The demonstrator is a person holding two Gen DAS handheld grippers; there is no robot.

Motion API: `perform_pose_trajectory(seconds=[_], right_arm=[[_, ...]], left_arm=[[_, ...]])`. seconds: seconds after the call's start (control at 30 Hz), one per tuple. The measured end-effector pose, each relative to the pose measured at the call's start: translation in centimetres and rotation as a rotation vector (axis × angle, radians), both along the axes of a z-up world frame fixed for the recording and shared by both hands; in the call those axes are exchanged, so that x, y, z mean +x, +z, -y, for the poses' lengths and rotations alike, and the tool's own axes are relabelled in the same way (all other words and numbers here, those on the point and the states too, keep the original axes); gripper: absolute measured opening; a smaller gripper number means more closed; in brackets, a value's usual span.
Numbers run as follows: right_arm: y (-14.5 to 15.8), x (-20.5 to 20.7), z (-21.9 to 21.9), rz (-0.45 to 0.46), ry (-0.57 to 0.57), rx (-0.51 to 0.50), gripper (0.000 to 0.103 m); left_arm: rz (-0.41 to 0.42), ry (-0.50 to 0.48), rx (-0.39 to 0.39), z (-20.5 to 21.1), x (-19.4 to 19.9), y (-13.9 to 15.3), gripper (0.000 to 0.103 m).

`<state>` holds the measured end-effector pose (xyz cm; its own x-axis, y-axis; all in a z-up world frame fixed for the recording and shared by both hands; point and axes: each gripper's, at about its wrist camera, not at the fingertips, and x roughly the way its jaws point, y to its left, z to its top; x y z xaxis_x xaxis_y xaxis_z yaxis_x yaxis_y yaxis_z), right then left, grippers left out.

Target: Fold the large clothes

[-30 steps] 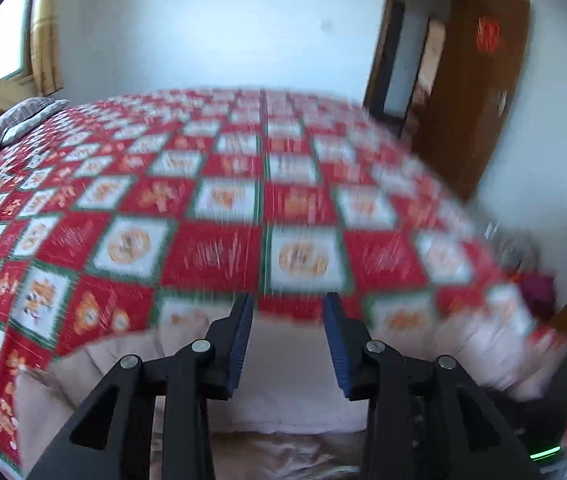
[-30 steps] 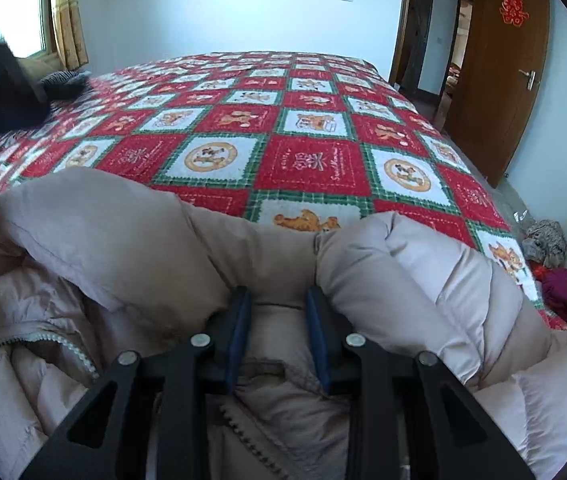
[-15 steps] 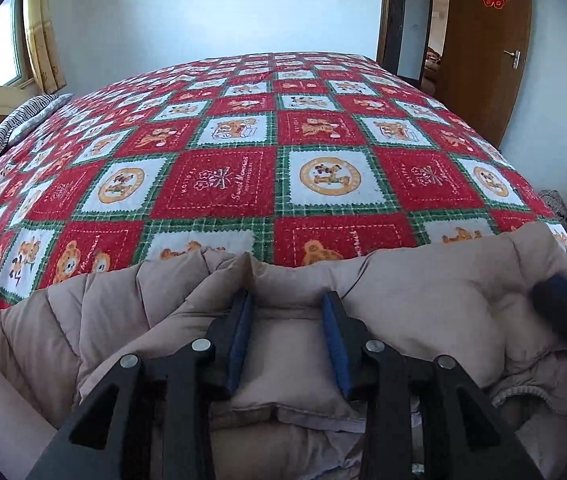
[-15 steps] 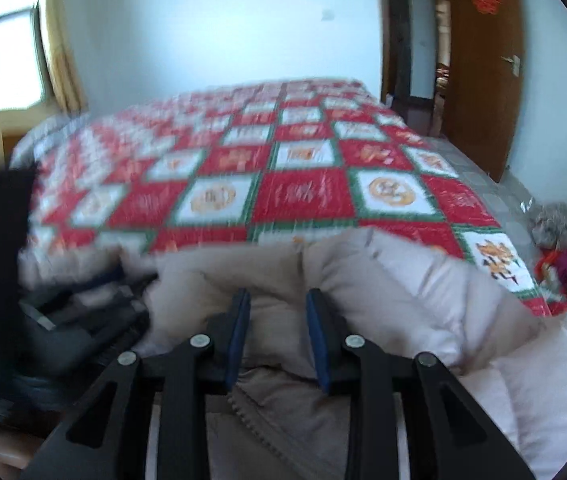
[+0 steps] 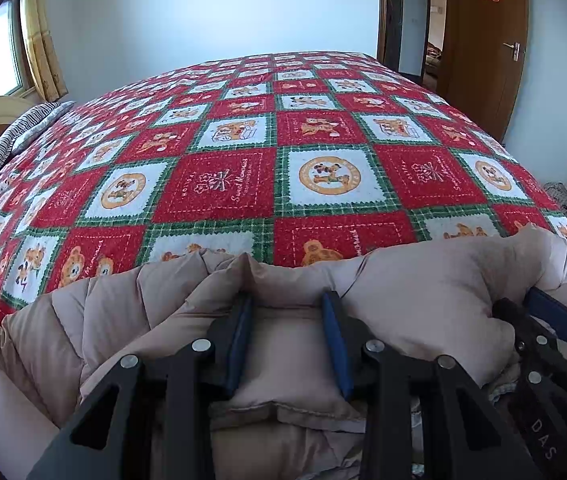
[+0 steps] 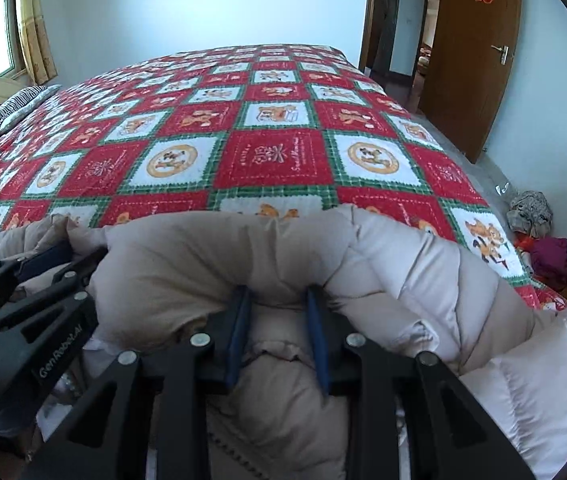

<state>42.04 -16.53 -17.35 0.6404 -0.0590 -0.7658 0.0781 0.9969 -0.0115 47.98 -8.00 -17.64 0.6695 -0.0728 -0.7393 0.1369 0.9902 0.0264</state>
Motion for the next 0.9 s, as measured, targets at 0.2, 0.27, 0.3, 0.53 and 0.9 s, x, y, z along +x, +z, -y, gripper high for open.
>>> perform_pose_trajectory(seconds=[0.2, 0.27, 0.3, 0.53, 0.9], right_arm=[[-0.1, -0.4, 0.4, 0.028, -0.004, 0.015, 0.031], [-0.1, -0.3, 0.2, 0.034, -0.007, 0.005, 0.031], [-0.1, -0.3, 0.2, 0.035, -0.008, 0.004, 0.031], [-0.1, -0.3, 0.0, 0.044, -0.012, -0.016, 0.031], [4.0, -3.2, 0.9, 0.171, -0.091, -0.009, 0.033]], left_arm=[[-0.002, 0.003, -0.056, -0.6, 0.3, 0.0, 0.038], [-0.002, 0.004, -0.074, -0.8, 0.3, 0.0, 0.038], [-0.003, 0.004, -0.078, -0.8, 0.4, 0.0, 0.038], [-0.032, -0.026, -0.129, -1.7, -0.5, 1.4, 0.038], [0.084, 0.123, -0.078, -12.2, -7.4, 5.6, 0.059]])
